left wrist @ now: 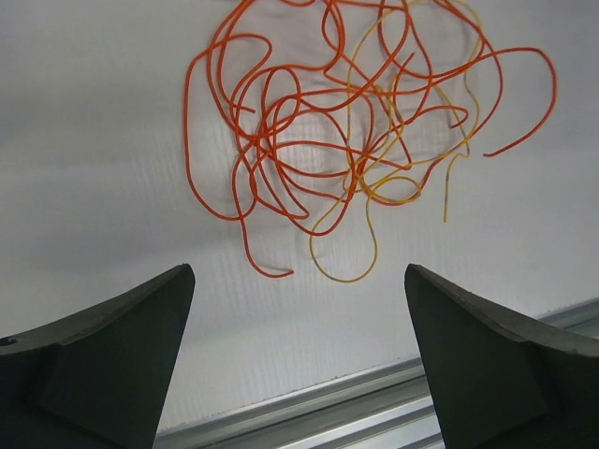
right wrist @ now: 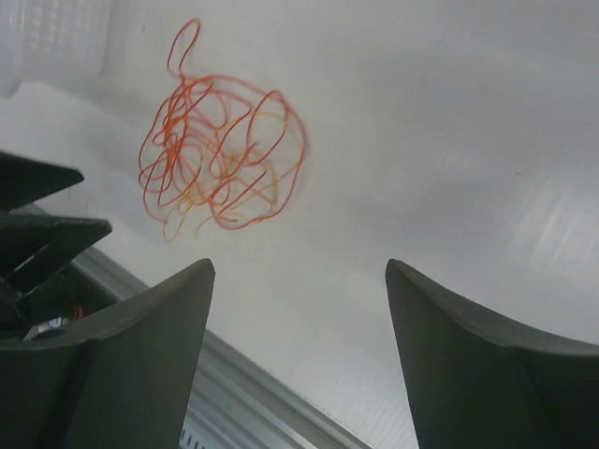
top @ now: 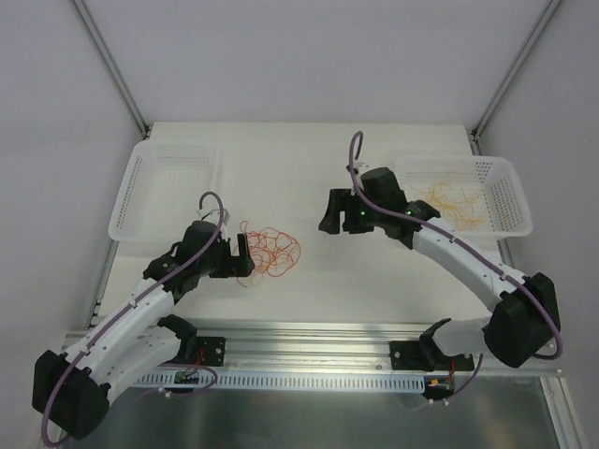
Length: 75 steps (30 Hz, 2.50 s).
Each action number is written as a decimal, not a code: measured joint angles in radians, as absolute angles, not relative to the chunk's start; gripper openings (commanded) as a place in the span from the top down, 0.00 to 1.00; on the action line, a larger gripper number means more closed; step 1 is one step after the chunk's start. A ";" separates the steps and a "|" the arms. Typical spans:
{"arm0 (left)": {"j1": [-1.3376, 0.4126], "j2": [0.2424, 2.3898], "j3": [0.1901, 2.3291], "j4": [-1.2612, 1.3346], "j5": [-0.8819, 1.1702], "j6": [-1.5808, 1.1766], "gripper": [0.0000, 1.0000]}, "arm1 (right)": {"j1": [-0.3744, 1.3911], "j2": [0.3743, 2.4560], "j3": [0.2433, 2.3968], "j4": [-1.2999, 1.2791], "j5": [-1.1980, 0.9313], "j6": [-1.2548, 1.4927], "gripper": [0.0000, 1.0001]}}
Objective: Untangle the cables
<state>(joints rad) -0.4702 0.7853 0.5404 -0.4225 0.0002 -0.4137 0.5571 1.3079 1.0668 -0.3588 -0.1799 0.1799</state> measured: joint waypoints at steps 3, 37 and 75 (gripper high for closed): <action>-0.470 0.861 0.541 -0.420 0.008 -0.465 0.05 | 0.680 1.379 1.062 -0.312 -0.176 0.208 0.29; -0.470 1.187 0.535 -0.289 0.070 -0.648 0.98 | 0.979 1.905 1.194 -0.030 -0.154 0.438 0.76; -0.470 1.244 0.512 -0.217 0.068 -0.743 1.00 | 0.476 0.991 1.588 -0.741 -0.204 0.013 0.99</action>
